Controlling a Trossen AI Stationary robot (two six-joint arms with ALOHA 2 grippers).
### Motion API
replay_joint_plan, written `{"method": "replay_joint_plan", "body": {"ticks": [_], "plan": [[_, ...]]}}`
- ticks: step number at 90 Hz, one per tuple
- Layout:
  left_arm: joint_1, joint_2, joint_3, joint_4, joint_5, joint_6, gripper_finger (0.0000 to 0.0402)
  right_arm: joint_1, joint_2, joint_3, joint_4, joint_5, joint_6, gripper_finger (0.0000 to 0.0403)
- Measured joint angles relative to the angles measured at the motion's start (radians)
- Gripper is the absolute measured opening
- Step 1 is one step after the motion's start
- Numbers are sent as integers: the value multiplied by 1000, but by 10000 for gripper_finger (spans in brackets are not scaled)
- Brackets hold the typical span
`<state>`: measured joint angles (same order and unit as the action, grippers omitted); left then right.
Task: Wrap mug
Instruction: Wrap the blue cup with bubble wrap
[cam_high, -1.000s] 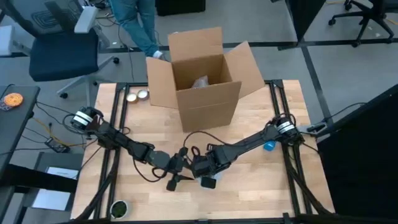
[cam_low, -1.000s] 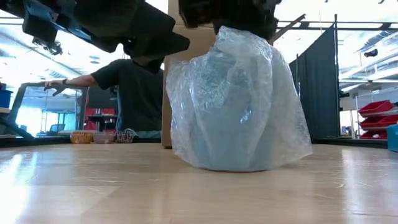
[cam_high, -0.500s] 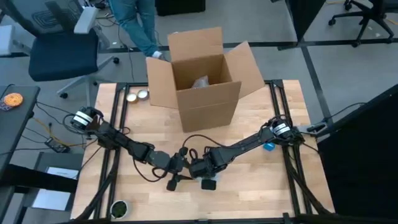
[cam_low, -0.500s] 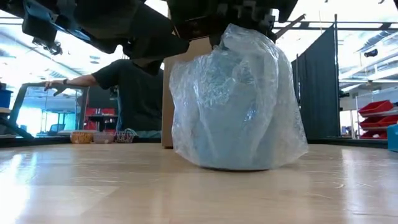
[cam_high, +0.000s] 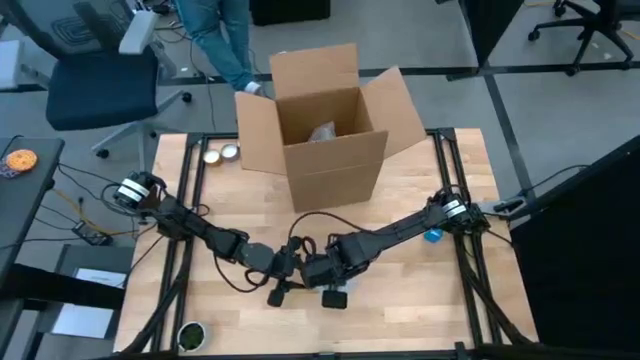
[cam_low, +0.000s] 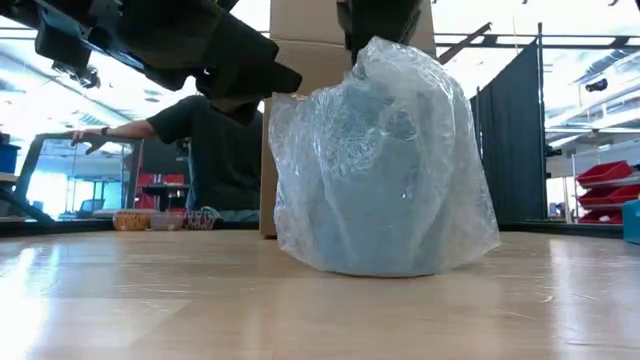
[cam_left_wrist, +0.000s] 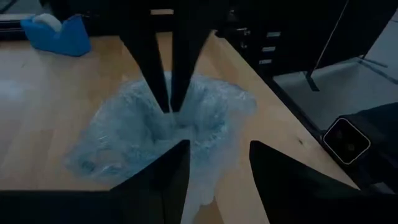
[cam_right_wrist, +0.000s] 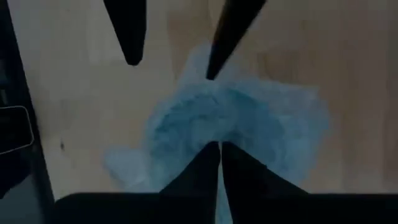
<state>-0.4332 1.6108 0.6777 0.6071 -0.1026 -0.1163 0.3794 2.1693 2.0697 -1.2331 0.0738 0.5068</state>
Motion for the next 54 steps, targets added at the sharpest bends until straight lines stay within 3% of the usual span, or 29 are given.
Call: {"method": "replay_joint_plan", "body": {"ticks": [18, 54], "plan": [[0, 0, 0, 3, 0, 0, 152, 7, 4, -41, -15, -33, 19, 0], [1, 31, 0, 7, -1, -22, 152, -28, -3, -291, 238, -98, 16, 0]]}}
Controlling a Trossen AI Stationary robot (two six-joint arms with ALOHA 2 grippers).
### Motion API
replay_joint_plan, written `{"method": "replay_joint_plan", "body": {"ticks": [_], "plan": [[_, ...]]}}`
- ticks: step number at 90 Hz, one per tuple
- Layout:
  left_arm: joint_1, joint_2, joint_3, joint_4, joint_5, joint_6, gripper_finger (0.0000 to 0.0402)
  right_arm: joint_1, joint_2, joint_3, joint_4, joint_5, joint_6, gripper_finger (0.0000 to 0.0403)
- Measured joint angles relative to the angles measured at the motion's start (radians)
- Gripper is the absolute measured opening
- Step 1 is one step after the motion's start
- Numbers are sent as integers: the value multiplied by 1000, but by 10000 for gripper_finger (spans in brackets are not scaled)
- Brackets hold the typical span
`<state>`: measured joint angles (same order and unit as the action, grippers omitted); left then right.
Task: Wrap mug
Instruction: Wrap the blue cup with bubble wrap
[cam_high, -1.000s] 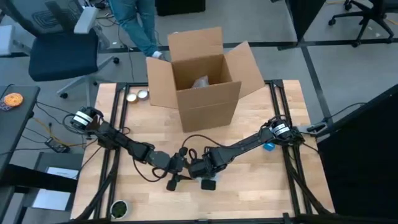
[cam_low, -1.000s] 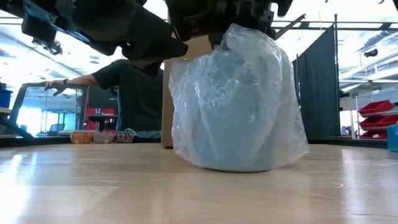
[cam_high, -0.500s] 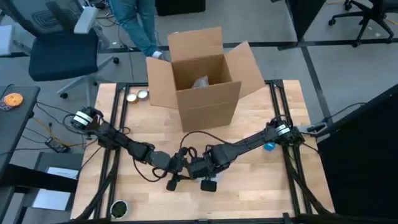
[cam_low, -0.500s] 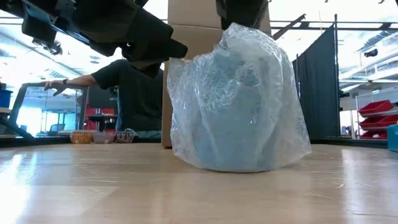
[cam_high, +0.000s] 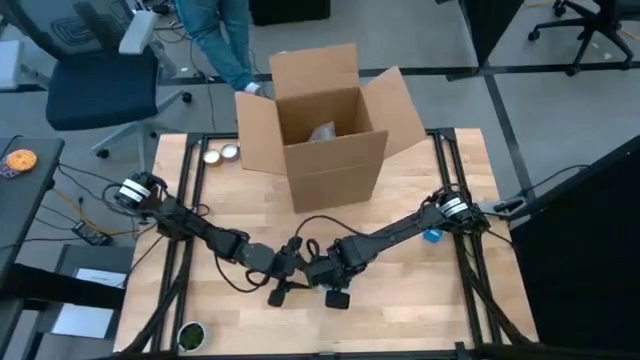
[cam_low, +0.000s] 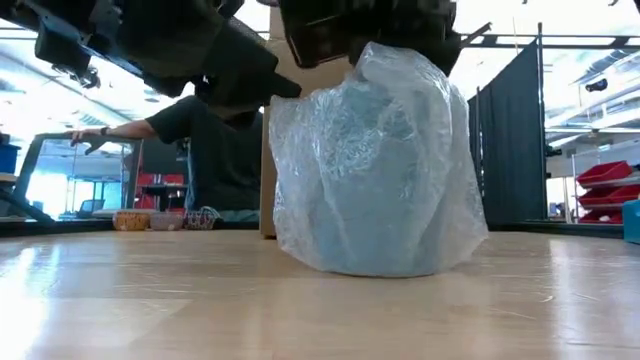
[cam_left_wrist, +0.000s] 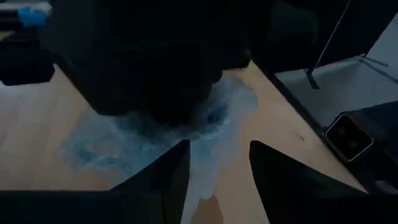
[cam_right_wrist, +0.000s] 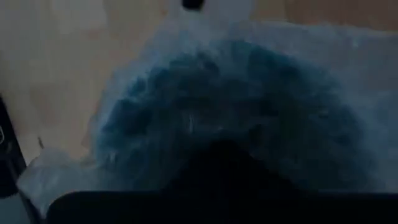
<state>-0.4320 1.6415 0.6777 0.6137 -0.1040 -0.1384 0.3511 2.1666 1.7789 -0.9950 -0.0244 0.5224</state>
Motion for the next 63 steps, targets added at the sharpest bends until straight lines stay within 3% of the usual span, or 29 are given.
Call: {"method": "replay_joint_plan", "body": {"ticks": [31, 63], "plan": [[0, 115, 19, 85, 17, -22, 152, -3, 8, 38, 7, -3, -3, 0], [0, 117, 22, 98, 16, 0, 152, 7, 10, 264, -211, 25, -8, 0]]}}
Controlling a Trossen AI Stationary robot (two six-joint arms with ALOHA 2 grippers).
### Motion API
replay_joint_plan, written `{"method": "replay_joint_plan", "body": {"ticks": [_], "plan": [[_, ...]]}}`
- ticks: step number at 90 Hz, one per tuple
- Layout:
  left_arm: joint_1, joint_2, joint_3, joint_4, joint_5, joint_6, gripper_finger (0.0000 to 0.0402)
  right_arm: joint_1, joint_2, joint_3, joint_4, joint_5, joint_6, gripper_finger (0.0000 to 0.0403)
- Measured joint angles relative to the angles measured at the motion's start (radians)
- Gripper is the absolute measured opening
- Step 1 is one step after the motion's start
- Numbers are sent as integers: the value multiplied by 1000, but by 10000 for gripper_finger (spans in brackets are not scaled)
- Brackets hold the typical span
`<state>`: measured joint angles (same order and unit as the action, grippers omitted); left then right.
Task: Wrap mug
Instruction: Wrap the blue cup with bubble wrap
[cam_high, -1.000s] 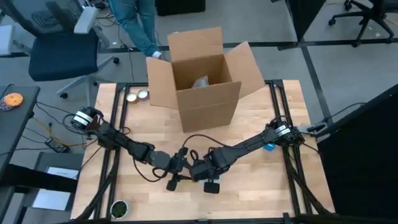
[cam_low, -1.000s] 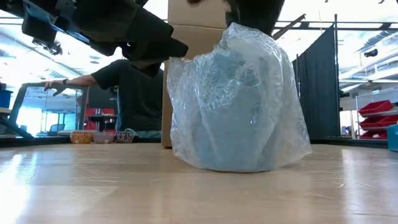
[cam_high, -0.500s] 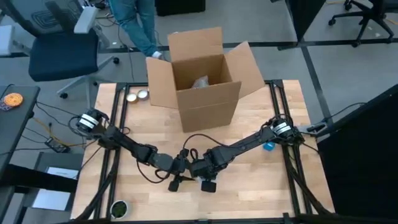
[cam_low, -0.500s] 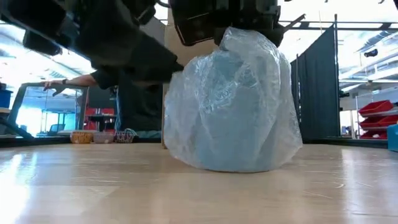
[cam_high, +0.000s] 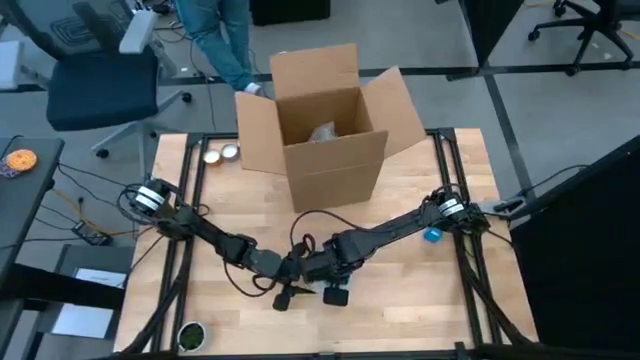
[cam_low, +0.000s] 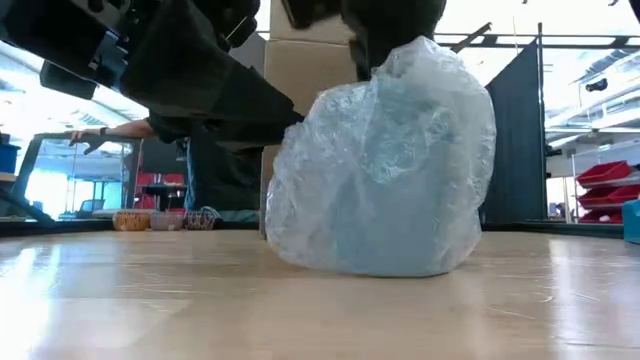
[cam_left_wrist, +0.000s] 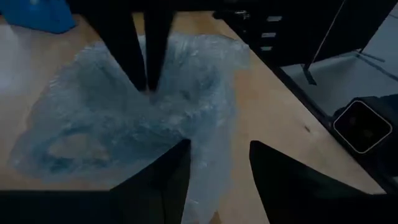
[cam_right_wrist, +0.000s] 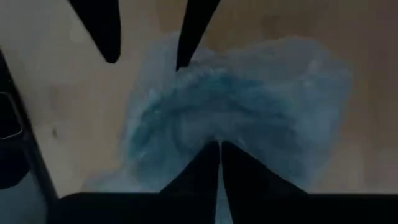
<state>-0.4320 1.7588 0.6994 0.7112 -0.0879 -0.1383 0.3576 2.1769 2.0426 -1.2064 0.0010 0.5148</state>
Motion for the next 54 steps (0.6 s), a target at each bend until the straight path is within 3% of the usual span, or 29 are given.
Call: {"method": "replay_joint_plan", "body": {"ticks": [30, 54], "plan": [[0, -80, 12, -42, 23, 9, 152, 29, -4, -60, 130, 17, -37, 0], [-14, -308, 13, -344, 35, 28, 152, 14, -10, -179, 199, 25, -59, 0]]}}
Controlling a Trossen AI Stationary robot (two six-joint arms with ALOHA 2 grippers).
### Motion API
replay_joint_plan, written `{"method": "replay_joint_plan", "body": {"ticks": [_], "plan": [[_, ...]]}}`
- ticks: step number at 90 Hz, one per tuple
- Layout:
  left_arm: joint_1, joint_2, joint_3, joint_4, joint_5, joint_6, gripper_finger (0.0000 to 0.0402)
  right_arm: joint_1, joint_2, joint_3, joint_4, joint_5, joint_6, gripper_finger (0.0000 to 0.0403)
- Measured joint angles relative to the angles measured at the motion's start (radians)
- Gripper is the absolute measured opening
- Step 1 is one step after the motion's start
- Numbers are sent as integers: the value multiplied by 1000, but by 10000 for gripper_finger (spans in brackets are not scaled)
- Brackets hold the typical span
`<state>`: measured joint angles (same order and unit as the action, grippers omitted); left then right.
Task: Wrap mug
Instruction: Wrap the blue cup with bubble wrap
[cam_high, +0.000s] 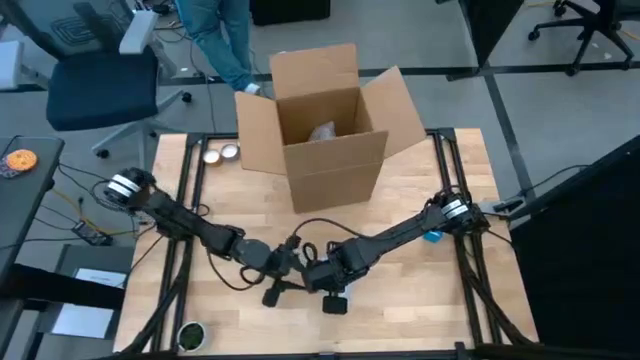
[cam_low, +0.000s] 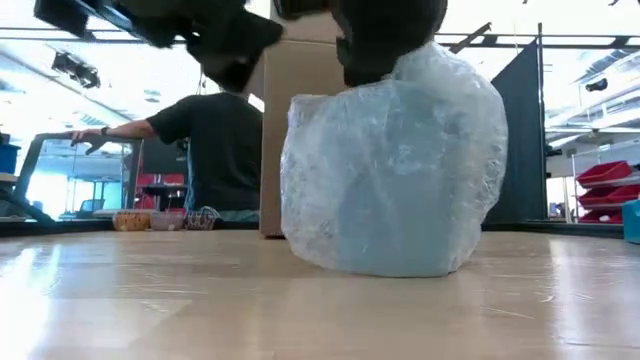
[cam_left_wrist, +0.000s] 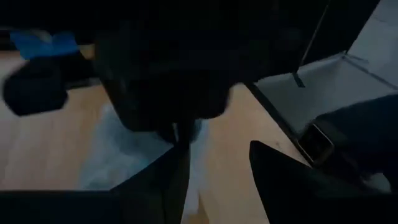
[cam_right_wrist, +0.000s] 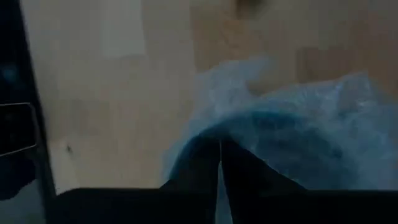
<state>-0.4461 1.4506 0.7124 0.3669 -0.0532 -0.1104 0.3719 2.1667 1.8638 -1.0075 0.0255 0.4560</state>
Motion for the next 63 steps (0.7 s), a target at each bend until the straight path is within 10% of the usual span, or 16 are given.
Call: {"method": "replay_joint_plan", "body": {"ticks": [63], "plan": [[-66, 56, -1, -112, -8, -96, 152, -47, 3, -75, 41, 6, -65, 0]]}}
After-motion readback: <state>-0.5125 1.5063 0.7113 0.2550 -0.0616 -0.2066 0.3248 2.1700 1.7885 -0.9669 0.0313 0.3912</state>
